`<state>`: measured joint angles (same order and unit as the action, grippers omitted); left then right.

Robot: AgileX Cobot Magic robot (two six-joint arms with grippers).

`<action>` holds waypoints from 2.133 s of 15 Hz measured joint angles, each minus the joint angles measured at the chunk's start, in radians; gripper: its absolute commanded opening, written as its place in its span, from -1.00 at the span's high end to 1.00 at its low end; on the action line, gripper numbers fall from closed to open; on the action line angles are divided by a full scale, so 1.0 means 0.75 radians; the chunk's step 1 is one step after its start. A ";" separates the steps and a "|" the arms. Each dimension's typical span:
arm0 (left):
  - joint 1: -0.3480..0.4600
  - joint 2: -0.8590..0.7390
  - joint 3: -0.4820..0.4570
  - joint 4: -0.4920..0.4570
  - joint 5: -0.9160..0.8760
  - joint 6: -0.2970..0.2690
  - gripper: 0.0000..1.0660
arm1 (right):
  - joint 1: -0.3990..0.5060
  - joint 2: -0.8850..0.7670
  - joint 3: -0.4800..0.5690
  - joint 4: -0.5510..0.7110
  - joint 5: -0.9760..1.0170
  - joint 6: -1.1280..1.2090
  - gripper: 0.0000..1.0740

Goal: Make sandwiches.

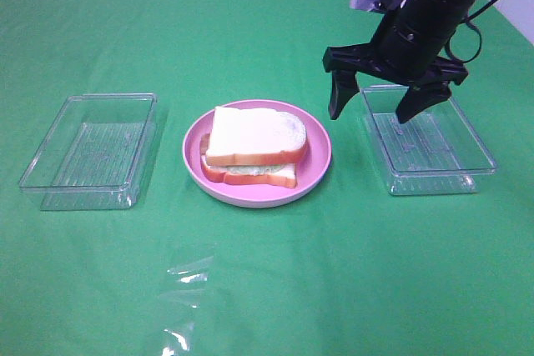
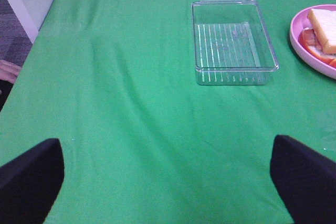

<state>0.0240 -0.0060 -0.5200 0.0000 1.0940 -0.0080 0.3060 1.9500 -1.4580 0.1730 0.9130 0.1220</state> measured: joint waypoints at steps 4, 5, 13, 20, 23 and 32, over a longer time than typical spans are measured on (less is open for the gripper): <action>0.000 0.000 0.000 0.000 0.000 0.000 -0.89 | -0.093 -0.041 0.000 -0.132 0.145 0.032 -0.69; 0.000 0.000 0.000 0.000 0.000 0.000 -0.89 | -0.152 -0.041 0.000 -0.139 0.167 0.028 -0.69; 0.000 0.000 0.000 0.000 0.000 0.000 -0.89 | -0.312 -0.073 0.000 -0.188 0.385 -0.109 -0.69; 0.000 0.000 0.000 0.000 0.000 0.000 -0.89 | -0.312 -0.373 0.272 -0.197 0.397 -0.108 -0.68; 0.000 0.000 0.000 0.000 0.000 0.000 -0.89 | -0.312 -0.737 0.537 -0.197 0.399 -0.097 -0.67; 0.000 0.000 0.000 0.000 0.000 0.000 -0.89 | -0.312 -1.799 1.032 -0.197 0.373 -0.117 -0.67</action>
<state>0.0240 -0.0060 -0.5200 0.0000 1.0940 -0.0080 0.0720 0.6010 -0.6840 0.0250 1.1930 0.0340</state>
